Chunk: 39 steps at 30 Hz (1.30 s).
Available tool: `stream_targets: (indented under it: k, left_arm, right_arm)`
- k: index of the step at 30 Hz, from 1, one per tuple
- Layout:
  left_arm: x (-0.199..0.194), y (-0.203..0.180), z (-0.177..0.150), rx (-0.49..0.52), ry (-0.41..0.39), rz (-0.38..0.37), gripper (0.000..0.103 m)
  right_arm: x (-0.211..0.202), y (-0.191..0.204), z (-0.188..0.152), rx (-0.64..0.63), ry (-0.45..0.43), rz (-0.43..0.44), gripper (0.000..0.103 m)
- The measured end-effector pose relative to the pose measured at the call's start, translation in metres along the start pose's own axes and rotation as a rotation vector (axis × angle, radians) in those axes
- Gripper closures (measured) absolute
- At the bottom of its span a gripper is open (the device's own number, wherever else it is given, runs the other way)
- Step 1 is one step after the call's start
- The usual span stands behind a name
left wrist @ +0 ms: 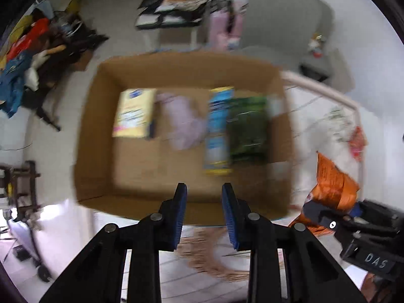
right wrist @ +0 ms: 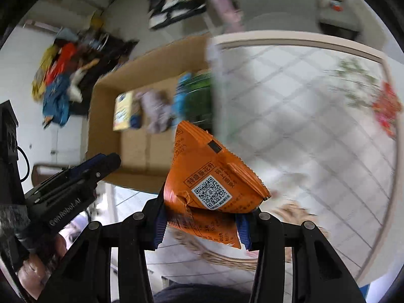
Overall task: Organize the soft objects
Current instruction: 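Drop the orange bag into the box with the right gripper, then grasp the red floral wipe pack with the right gripper while the left holds the cigarette box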
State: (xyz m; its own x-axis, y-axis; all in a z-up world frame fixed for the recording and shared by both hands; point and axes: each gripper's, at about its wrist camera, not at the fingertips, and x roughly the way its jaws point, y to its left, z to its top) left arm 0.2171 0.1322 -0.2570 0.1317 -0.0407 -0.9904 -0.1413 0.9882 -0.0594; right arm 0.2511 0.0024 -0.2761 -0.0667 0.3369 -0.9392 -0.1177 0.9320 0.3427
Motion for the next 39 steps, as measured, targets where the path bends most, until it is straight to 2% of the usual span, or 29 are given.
stream_targets:
  k: [3,7,10,11,12,13,14,18,20,23,25,27,34,39]
  left_arm:
    - [0.027,0.041,0.0,-0.023,0.052,0.057,0.077]
    - [0.054,0.073,0.003,-0.049,0.104,0.068,0.077]
    - [0.067,0.09,0.007,-0.068,0.138,0.068,0.076]
    - [0.071,0.093,0.007,-0.072,0.148,0.077,0.076]
    - [0.074,0.096,0.007,-0.079,0.16,0.088,0.076]
    - [0.075,0.097,0.008,-0.076,0.161,0.083,0.073]
    - [0.076,0.096,0.009,-0.071,0.163,0.076,0.068]
    - [0.079,0.095,0.013,-0.059,0.162,0.055,0.051]
    - [0.08,0.093,0.014,-0.051,0.159,0.062,0.025]
    - [0.073,0.088,0.011,-0.029,0.143,0.069,0.021]
    - [0.068,0.085,0.008,-0.016,0.135,0.083,0.015]
    - [0.064,0.081,0.005,-0.011,0.121,0.077,0.013]
    - [0.046,0.067,-0.011,-0.007,0.093,0.047,0.013]
    - [0.021,0.044,-0.031,0.032,0.054,0.046,0.013]
  right_arm:
    - [0.04,0.034,0.013,-0.033,0.069,-0.014,0.055]
    - [0.088,0.065,0.03,-0.058,0.14,-0.062,0.055]
    - [0.105,0.073,0.039,-0.058,0.158,-0.071,0.052]
    - [0.109,0.077,0.041,-0.061,0.17,-0.085,0.043]
    - [0.111,0.079,0.042,-0.06,0.169,-0.092,0.023]
    - [0.111,0.08,0.043,-0.058,0.16,-0.099,0.012]
    - [0.11,0.081,0.044,-0.059,0.15,-0.109,0.005]
    - [0.107,0.077,0.045,-0.038,0.14,-0.141,0.005]
    - [0.104,0.073,0.042,-0.033,0.124,-0.201,0.005]
    - [0.094,0.071,0.033,-0.045,0.096,-0.252,0.005]
    - [0.088,0.069,0.027,-0.04,0.079,-0.261,0.005]
    - [0.081,0.066,0.021,-0.034,0.062,-0.268,0.005]
    - [0.049,0.056,-0.002,-0.012,0.014,-0.234,0.005]
    - [0.001,0.014,-0.035,0.101,-0.071,-0.177,0.005]
